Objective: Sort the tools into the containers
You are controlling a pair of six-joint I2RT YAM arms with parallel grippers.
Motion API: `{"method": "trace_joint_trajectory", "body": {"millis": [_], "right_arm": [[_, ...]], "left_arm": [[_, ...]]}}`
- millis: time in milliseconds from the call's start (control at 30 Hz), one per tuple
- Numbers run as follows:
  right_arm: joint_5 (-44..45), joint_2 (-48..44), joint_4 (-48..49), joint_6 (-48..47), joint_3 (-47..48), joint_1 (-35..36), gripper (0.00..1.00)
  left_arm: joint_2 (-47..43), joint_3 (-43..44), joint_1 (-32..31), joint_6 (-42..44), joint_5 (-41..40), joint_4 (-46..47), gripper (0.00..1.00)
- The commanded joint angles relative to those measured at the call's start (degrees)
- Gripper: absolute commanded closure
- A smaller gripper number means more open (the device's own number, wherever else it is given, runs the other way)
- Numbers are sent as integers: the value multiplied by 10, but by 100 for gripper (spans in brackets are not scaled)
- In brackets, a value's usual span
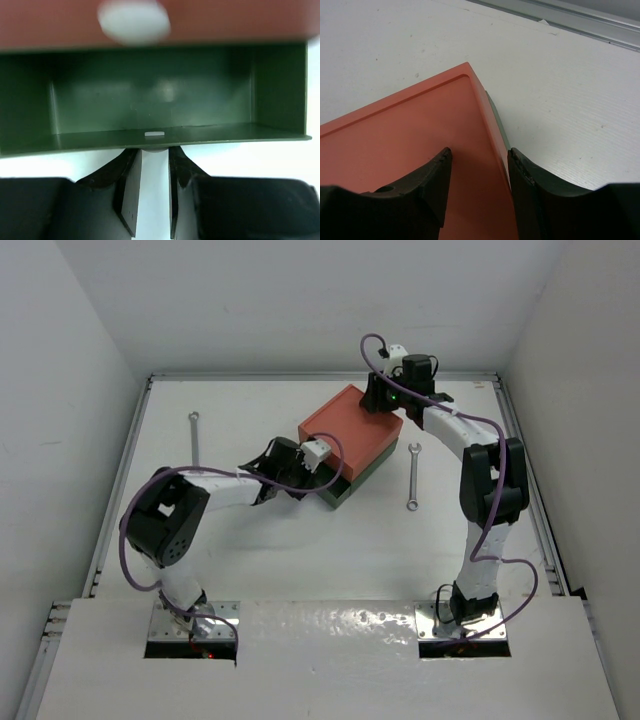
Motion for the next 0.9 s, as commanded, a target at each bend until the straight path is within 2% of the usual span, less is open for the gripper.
{"method": "trace_joint_trajectory", "body": {"millis": [0,100,233,367,633,733,833,867], "right_arm": [[-3,3,-43,-29,3,2,53],[-1,1,-49,-40,4,2,53],[-3,1,-50,-42,4,2,53],[-3,3,-51,-42,5,2,52],[1,10,-51,-39,9,2,52],[-2,7,-56,-43,10,3,51],[0,2,-63,-54,9,2,50],[0,1,-65,-57,6,2,50]], "left_arm": [[-33,-38,1,49,39,-123,100],[-68,-71,0,90,67,-155,100],[-92,-100,-1,155,53,-195,100],[-101,-108,-1,175,44,-239,100],[-137,-131,-1,180,42,-240,100],[-179,-126,-1,190,55,-243,100],[-285,-136,0,237,88,-186,99],[-346,-151,0,243,94,-152,98]]}}
